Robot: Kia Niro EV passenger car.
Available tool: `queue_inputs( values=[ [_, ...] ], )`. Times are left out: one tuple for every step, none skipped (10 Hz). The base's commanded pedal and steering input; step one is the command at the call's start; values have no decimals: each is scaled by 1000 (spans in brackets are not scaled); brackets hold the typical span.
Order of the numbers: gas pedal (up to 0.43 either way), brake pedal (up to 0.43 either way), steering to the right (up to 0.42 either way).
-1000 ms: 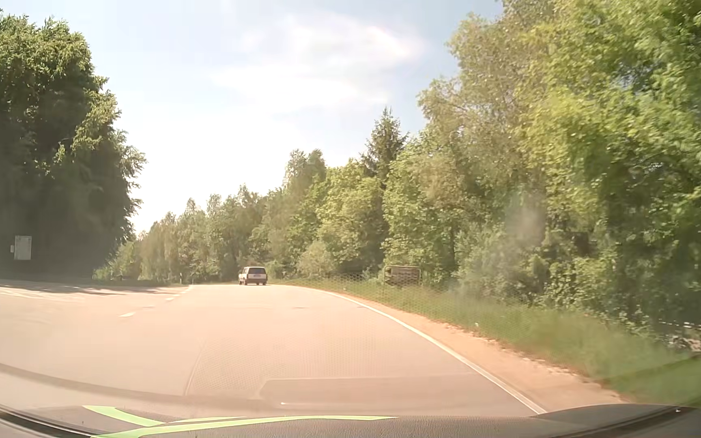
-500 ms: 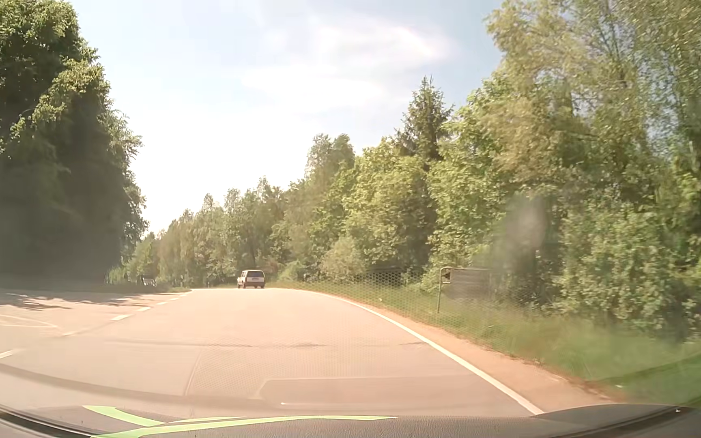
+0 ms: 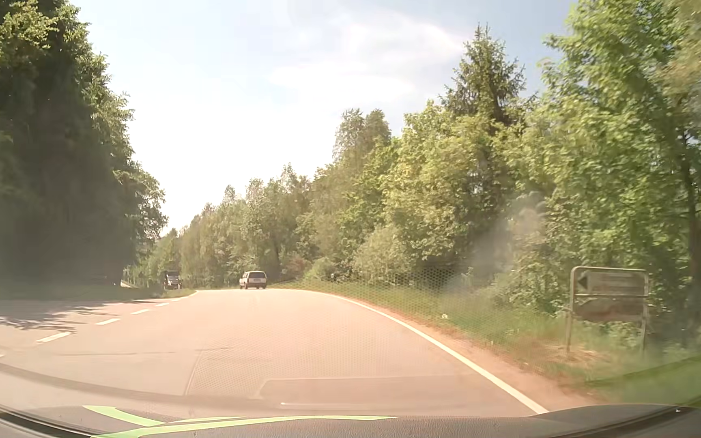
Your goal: Follow the waypoints while adhering to traffic rules and regulations
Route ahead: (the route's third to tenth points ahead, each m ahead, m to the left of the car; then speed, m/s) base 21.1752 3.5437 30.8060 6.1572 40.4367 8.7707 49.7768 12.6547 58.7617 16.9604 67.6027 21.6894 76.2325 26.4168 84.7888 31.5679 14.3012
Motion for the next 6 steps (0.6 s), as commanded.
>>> queue_inputs(
  values=[
    [150, 0, -44],
    [150, 0, -43],
    [150, 0, -43],
    [150, 0, -43],
    [150, 0, -44],
    [150, 0, -43]
  ],
)
